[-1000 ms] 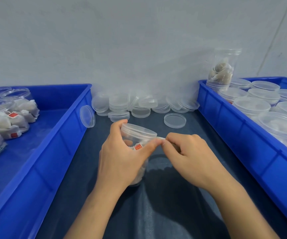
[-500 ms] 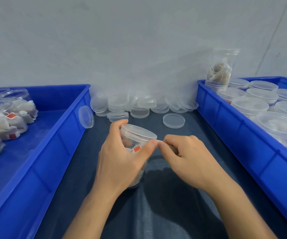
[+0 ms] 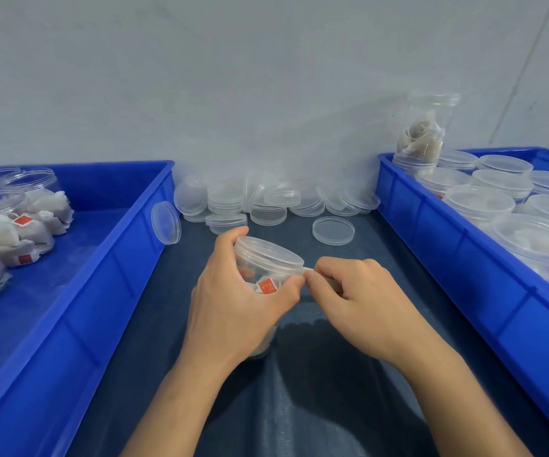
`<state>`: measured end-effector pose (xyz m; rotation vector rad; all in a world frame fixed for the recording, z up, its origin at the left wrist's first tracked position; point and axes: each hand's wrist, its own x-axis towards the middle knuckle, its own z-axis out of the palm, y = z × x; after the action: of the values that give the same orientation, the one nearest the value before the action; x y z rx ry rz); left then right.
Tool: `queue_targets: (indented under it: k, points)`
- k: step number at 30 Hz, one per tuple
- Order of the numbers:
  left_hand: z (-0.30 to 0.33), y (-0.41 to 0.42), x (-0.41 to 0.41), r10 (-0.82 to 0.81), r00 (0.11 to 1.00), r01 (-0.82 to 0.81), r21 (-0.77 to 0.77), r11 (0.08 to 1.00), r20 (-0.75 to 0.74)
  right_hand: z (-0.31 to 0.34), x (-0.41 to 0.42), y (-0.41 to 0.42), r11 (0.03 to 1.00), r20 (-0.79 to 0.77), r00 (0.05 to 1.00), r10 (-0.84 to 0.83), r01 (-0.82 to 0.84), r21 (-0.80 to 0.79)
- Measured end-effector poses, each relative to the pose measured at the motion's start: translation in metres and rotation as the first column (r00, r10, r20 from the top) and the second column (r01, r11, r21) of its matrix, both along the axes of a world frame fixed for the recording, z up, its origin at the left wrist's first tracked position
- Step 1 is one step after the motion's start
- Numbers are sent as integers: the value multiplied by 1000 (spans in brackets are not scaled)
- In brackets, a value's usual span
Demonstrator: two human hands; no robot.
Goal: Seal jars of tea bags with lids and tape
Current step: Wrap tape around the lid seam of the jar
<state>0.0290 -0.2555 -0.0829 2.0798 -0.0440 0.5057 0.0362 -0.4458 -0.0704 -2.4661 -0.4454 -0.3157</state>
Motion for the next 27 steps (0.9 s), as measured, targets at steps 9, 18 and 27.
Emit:
queue_targets:
  k: [9, 18, 27]
  points:
    - [0, 0, -1, 50, 999, -50, -22, 998, -12, 0, -1, 1, 1000, 13, 1000, -5, 5, 0]
    - [-1, -4, 0, 130, 992, -130, -10, 992, -1, 2, -2, 3, 1000, 63, 998, 3, -3, -3]
    - [1, -9, -7, 118, 993, -118, -35, 992, 14, 4, -3, 6, 999, 142, 989, -39, 39, 3]
